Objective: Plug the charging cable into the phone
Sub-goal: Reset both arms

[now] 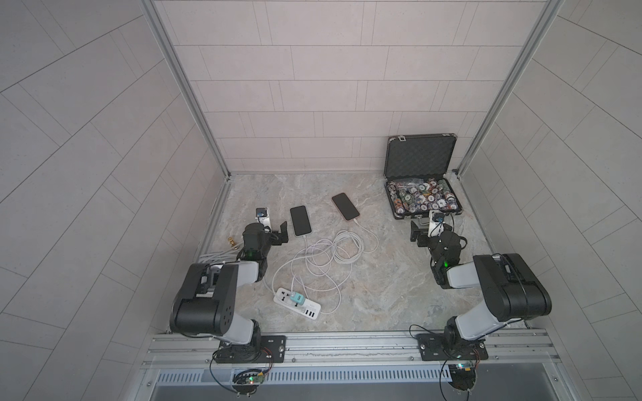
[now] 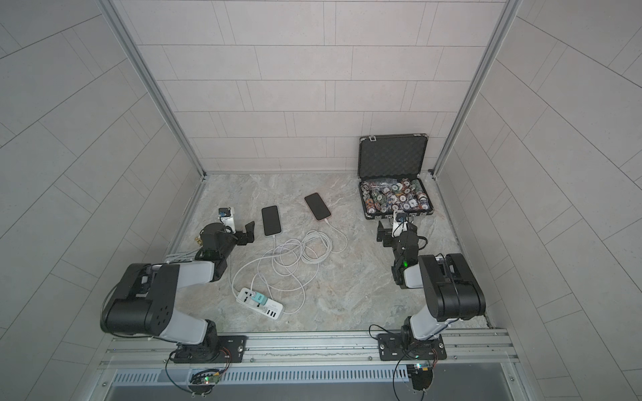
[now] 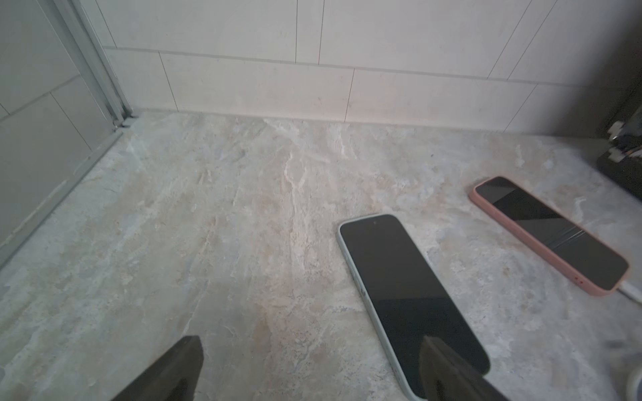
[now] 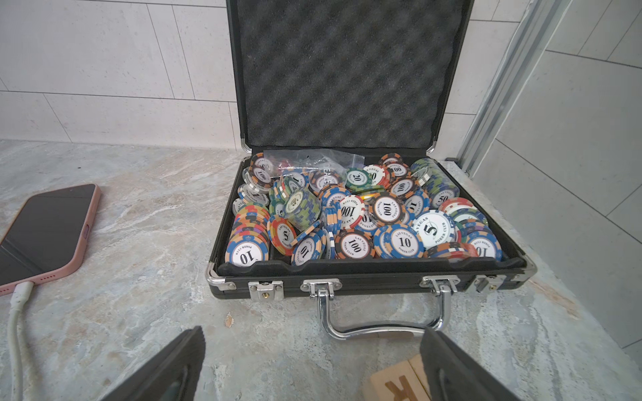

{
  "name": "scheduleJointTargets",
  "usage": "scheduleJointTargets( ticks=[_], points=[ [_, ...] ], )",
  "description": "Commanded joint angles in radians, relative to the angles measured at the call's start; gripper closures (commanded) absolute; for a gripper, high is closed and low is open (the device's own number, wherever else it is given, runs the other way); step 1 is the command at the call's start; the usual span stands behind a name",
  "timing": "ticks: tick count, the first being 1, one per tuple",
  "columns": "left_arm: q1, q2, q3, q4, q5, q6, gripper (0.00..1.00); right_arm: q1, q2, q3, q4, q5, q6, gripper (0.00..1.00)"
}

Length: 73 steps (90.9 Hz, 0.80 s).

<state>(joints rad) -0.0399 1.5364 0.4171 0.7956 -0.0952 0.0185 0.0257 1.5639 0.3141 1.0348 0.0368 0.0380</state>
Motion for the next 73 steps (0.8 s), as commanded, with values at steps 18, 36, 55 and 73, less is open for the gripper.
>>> scheduleJointTargets(
  ticks=[18,36,55,73],
  points=[
    [-0.012,0.049,-0.046,0.164,-0.052,-0.013,0.00,-0.003,0.002,0.046,-0.069,0.048,0.018,0.00],
    [-0.014,0.042,-0.035,0.135,-0.041,-0.008,0.00,-0.003,0.003,0.045,-0.068,0.048,0.018,0.00],
    [-0.012,0.034,-0.035,0.127,-0.040,-0.011,0.00,-0.003,0.006,0.052,-0.082,0.049,0.019,0.00],
    [-0.012,0.030,-0.038,0.136,-0.042,-0.011,0.00,-0.003,0.003,0.050,-0.077,0.050,0.020,0.00]
  ],
)
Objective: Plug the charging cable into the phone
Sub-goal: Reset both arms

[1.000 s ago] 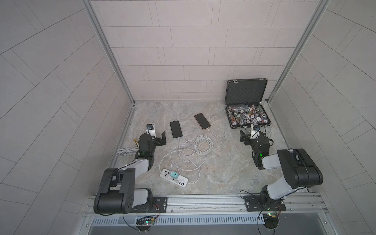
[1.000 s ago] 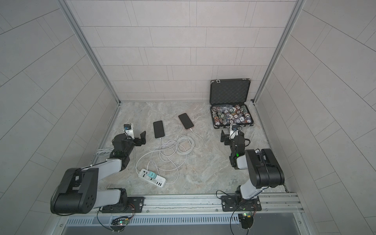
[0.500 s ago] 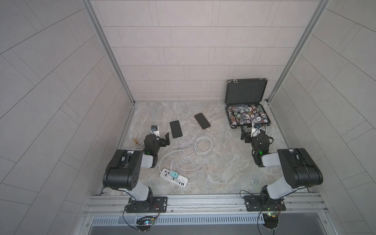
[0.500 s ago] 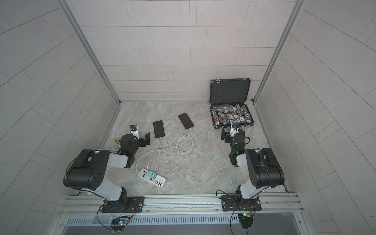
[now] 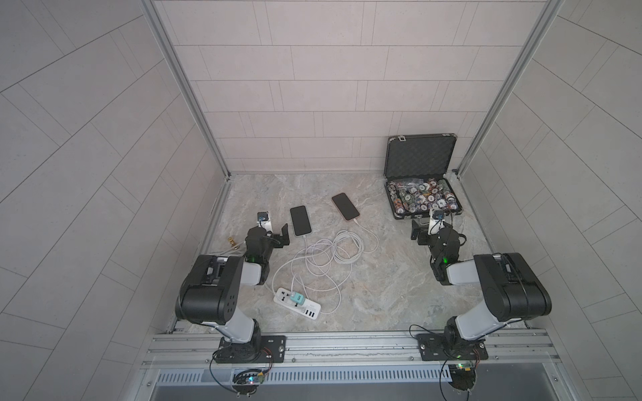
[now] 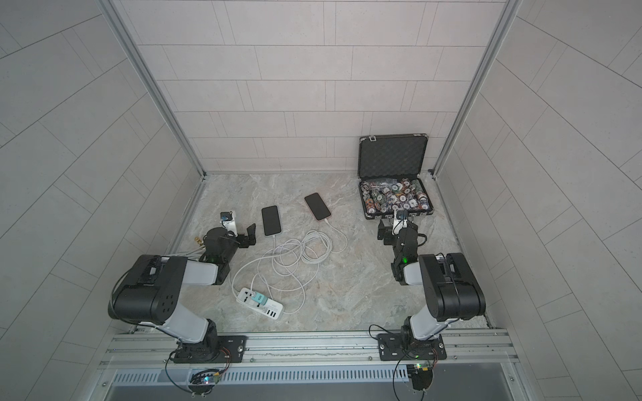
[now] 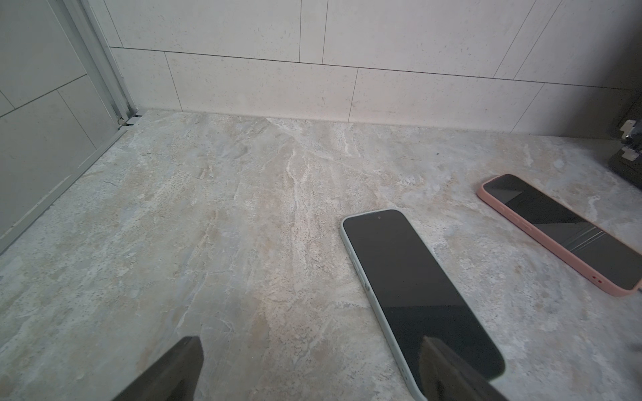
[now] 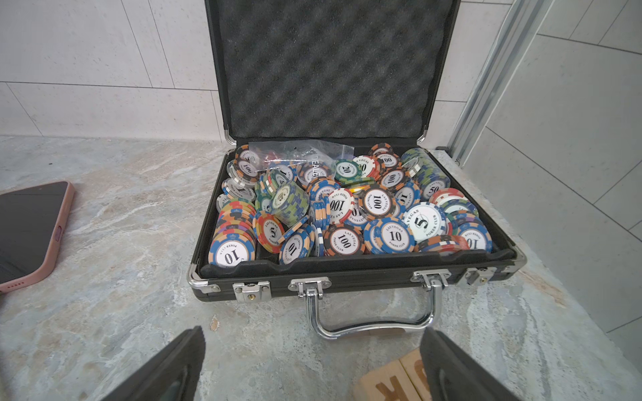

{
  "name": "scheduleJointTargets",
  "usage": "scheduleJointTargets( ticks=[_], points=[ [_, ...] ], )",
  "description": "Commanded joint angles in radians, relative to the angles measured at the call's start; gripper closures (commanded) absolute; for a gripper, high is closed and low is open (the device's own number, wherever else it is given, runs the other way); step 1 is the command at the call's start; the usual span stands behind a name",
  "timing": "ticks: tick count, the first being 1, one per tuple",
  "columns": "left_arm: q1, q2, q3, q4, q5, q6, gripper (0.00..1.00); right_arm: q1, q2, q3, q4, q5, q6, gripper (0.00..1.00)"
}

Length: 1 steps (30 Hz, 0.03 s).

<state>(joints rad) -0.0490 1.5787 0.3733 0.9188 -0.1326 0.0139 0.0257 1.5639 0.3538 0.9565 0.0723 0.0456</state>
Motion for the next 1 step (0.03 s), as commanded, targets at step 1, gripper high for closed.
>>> scheduleJointTargets(
  ticks=[1],
  points=[
    [-0.002,-0.012,0.008,0.011,-0.004,-0.007,0.00,-0.003,0.004,0.009,0.002,0.015,0.012,0.00]
  ],
)
